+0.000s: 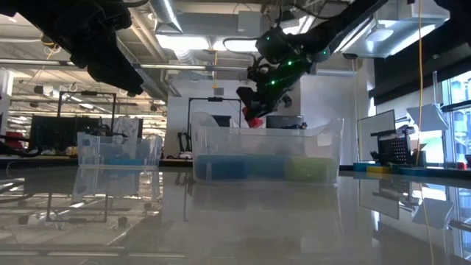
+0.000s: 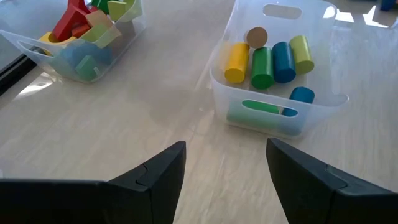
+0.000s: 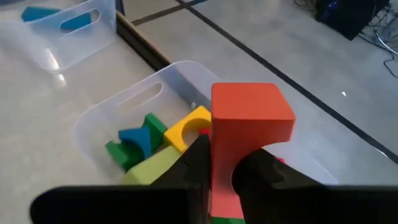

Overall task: Sort blocks by size
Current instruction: Put the orange arch block into the top right transparent bin, then put the blue rectangular block into the top left transparent bin

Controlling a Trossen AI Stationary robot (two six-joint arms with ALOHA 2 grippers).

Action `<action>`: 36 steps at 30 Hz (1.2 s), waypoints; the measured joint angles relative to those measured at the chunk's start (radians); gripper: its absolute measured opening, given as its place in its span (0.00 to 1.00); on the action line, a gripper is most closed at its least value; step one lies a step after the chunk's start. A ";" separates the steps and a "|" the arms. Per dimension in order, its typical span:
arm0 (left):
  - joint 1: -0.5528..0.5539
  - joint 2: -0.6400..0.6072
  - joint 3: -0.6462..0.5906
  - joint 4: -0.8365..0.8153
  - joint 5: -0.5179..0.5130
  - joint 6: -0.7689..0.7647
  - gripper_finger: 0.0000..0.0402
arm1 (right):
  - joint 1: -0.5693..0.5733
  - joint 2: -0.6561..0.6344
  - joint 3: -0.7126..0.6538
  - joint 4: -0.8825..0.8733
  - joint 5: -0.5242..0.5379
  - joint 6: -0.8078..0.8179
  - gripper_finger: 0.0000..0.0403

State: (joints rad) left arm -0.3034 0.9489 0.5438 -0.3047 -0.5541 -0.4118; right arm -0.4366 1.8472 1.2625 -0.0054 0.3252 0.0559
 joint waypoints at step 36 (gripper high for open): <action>-0.258 0.005 0.077 -0.396 0.404 -0.549 0.54 | 0.576 -0.140 -0.105 0.050 0.119 0.017 0.62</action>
State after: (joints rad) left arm -0.5617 0.9544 0.6209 -0.7003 -0.1504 -0.9609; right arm 0.1390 1.7077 1.1577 0.0444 0.4446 0.0731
